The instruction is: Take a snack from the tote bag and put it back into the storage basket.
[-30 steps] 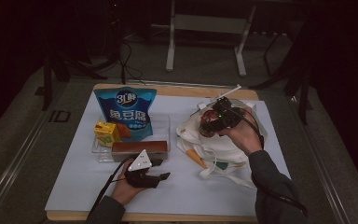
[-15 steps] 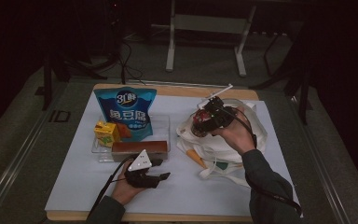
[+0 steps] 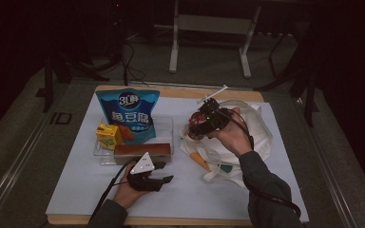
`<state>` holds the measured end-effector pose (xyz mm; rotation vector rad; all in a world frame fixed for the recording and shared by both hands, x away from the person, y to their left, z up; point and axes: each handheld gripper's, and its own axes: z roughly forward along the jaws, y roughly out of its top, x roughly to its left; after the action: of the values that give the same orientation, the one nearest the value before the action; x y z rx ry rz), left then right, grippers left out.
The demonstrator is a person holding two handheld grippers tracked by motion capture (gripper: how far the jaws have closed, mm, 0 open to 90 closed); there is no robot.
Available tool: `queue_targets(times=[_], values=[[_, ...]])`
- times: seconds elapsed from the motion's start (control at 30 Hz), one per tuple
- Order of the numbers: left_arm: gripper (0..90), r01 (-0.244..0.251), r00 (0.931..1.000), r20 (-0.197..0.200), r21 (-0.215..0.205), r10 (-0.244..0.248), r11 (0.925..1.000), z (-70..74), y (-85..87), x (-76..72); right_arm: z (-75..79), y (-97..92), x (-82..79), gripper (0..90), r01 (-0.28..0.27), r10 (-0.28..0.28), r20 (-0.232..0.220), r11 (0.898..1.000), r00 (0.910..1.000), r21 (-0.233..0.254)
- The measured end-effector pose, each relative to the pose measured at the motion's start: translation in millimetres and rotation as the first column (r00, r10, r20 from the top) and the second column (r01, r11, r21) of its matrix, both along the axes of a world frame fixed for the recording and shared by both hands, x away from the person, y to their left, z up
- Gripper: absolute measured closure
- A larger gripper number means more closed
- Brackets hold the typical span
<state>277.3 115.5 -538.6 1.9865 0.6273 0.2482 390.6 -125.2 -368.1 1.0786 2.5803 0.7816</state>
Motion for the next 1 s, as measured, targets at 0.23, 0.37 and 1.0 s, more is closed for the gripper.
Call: queue_targets(times=[0.23, 0.37, 1.0], values=[[40.4, -0.001, 1.0000, 0.001, -0.001, 0.001, 1.0000, 0.0, 0.1, 0.0, -0.2, 8.5, -0.6, 25.9, -0.015, 0.015, -0.001, 1.000, 0.9999, 0.002], [40.4, -0.001, 1.0000, 0.000, -0.002, 0.001, 1.0000, 0.0, 0.2, 0.0, -0.3, 14.2, -0.4, 25.9, -0.025, 0.025, 0.000, 1.000, 0.9997, 0.002], [40.3, -0.001, 1.0000, 0.000, -0.003, 0.001, 1.0000, 0.0, 0.3, 0.1, 1.8, 39.4, 0.6, 25.8, -0.051, 0.051, -0.005, 0.999, 0.9987, -0.001]])
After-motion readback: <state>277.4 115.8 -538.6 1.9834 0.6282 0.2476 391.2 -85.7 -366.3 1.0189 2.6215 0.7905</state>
